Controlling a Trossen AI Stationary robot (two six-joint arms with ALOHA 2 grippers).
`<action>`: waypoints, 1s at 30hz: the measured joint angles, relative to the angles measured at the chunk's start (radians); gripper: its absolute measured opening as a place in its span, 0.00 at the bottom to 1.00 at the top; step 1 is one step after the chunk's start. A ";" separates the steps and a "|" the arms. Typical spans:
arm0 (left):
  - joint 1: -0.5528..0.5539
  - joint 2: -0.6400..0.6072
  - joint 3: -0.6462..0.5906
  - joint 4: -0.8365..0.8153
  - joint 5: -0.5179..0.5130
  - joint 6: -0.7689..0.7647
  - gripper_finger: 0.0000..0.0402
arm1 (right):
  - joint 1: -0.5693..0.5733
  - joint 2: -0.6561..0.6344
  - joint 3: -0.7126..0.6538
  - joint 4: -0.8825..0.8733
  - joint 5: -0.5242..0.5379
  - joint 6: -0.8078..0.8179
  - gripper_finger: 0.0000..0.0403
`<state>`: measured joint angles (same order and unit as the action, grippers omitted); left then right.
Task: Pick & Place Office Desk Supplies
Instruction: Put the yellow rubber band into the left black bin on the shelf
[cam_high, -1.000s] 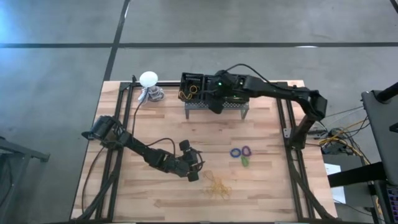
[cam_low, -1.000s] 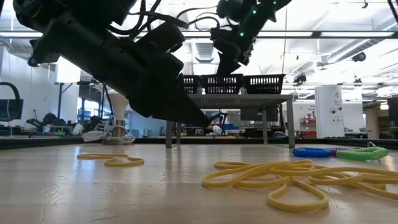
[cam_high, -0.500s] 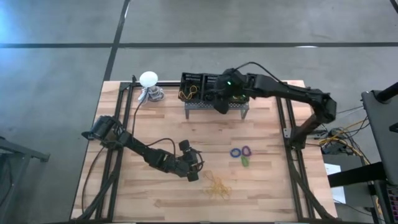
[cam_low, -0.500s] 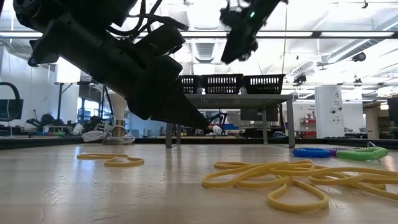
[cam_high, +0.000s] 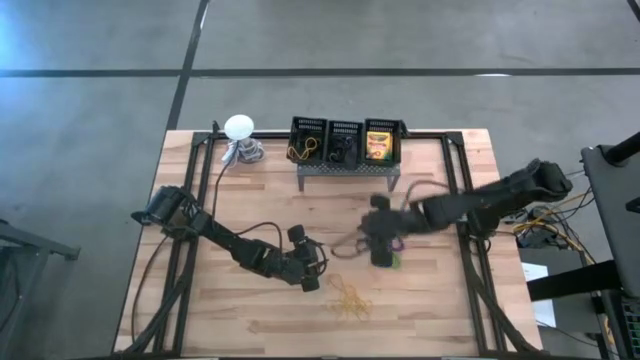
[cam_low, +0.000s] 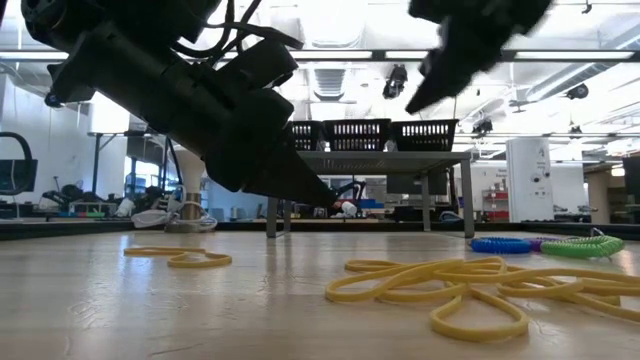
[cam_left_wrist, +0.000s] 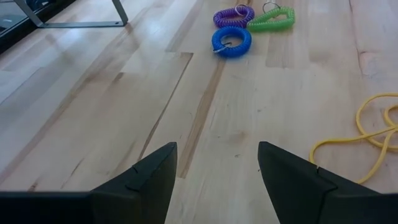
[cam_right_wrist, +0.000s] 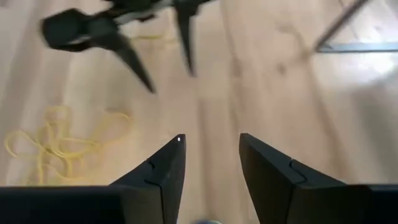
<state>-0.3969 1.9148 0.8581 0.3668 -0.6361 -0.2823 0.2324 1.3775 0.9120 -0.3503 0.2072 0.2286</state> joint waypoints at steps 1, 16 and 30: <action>0.000 0.000 0.000 0.000 0.000 -0.004 0.57 | 0.032 -0.002 -0.048 0.078 0.023 0.013 0.35; -0.003 0.000 0.000 0.045 -0.098 -0.006 0.57 | 0.250 0.272 -0.430 1.059 0.084 0.027 0.33; -0.044 -0.159 0.059 -0.460 0.241 -0.250 0.56 | 0.265 0.515 -0.281 1.080 0.086 -0.001 0.29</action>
<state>-0.4411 1.7559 0.9168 -0.0931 -0.3949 -0.5324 0.4973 1.8922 0.6310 0.7301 0.2933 0.2281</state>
